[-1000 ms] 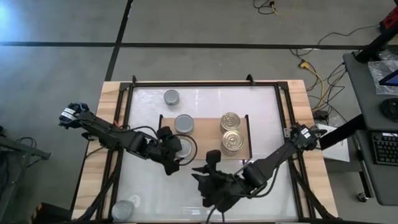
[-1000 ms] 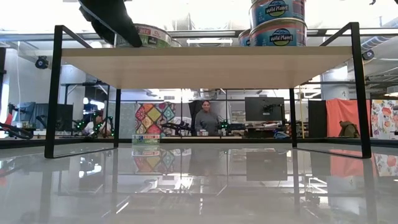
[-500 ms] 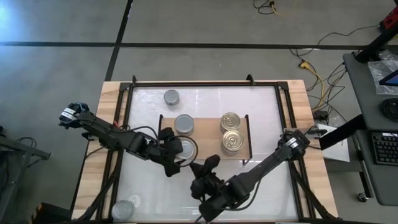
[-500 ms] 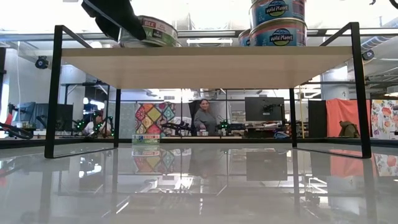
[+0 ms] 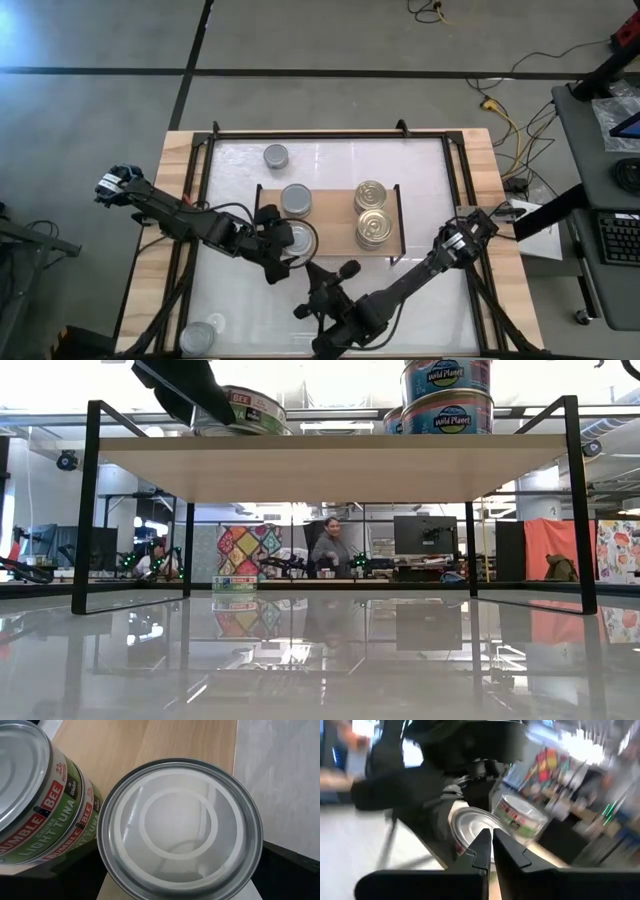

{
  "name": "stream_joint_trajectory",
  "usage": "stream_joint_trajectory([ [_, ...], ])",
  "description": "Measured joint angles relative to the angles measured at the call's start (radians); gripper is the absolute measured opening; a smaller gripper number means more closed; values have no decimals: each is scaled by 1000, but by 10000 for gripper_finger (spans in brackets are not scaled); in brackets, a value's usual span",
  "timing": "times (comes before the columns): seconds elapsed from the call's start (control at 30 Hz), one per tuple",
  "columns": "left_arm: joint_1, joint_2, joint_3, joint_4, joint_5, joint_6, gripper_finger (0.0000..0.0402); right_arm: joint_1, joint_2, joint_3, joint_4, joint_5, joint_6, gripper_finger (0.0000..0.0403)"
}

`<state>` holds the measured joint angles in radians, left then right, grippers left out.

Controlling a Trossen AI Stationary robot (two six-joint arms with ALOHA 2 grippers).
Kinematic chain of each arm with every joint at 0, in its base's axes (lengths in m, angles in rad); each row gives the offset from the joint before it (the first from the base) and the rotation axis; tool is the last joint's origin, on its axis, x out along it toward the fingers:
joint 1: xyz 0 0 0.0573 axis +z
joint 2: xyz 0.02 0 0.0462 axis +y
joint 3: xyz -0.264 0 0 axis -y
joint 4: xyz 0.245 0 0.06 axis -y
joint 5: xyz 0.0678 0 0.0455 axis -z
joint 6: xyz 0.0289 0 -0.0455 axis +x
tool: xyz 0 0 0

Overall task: Stack canned seafood by type on shelf
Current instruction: Put the green tuna can on the shelf

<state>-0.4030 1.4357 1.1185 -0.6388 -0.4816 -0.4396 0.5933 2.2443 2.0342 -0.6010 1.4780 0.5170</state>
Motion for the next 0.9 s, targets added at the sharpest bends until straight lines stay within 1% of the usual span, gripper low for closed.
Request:
stream_joint_trajectory([
  [0.07, 0, 0, 0, -6, 0, 2, 400, -2, -4, 0, 1, -1, 152, 12],
  [0.1, 0, 0, 0, -12, 0, 2, 400, -3, -6, 0, 1, -2, 195, 12],
  [0.37, 0, 0, -6, -31, -7, 14, 400, -19, -7, 0, 32, -30, 405, 12],
  [0.57, 0, 0, -13, -23, -11, 89, 400, -57, -5, -30, 52, -63, 423, 12],
  [0.77, 0, -2, -19, -19, -12, 141, 400, -74, -4, -61, 68, -80, 334, 12],
  [0.9, 0, -2, -19, -19, -11, 144, 400, -90, -4, -61, 69, -101, 303, 12],
])
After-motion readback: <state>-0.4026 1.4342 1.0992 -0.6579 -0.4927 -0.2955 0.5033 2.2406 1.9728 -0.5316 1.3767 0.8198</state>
